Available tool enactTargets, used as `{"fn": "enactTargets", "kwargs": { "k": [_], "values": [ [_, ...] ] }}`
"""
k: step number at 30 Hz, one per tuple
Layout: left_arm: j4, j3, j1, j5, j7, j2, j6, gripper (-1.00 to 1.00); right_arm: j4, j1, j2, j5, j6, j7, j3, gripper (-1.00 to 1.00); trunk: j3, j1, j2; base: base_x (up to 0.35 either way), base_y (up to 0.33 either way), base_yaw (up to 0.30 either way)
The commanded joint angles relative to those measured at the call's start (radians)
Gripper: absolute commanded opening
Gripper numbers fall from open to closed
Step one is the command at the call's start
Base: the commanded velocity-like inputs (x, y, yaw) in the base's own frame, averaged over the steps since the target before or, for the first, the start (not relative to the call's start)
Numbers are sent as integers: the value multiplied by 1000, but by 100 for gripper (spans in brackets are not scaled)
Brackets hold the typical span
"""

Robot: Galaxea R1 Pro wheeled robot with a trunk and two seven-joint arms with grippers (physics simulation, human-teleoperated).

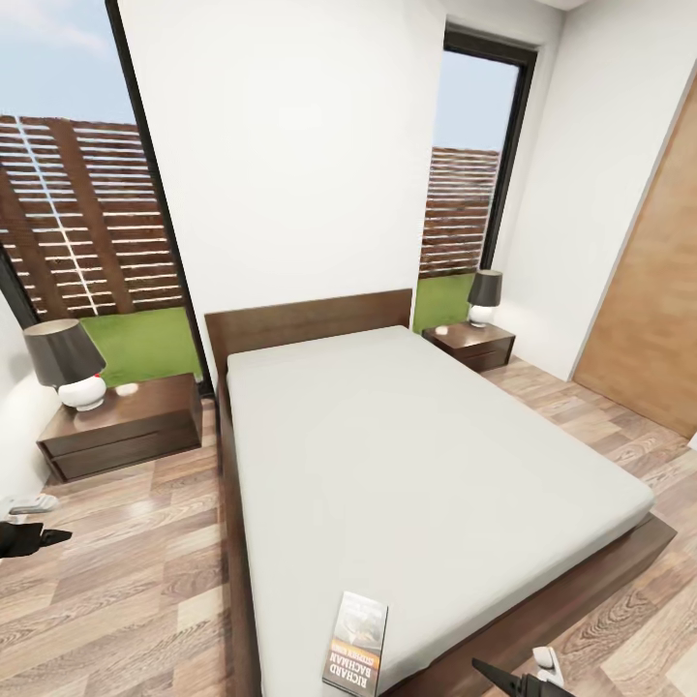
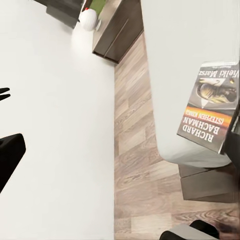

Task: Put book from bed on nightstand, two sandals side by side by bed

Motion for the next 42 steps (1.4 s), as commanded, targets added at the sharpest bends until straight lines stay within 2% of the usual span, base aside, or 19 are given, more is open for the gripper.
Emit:
{"fn": "enactTargets", "kwargs": {
  "k": [1, 15, 42],
  "values": [
    [-1, -4, -1, 9, 0, 1, 8, 100, -1, -1, 0, 8, 10, 5, -9, 100, -5, 4, -9, 0, 0, 0],
    [-1, -4, -1, 9, -1, 0, 8, 100, 1, 0, 1, 8, -18, 5, -9, 100, -49, 58, -107, 0, 0, 0],
    [-2, -4, -1, 9, 0, 0, 5, 100, 39, 0, 18, 17, -7, 15, 14, 100, -134, 162, -296, 0, 0, 0]
  ]
}}
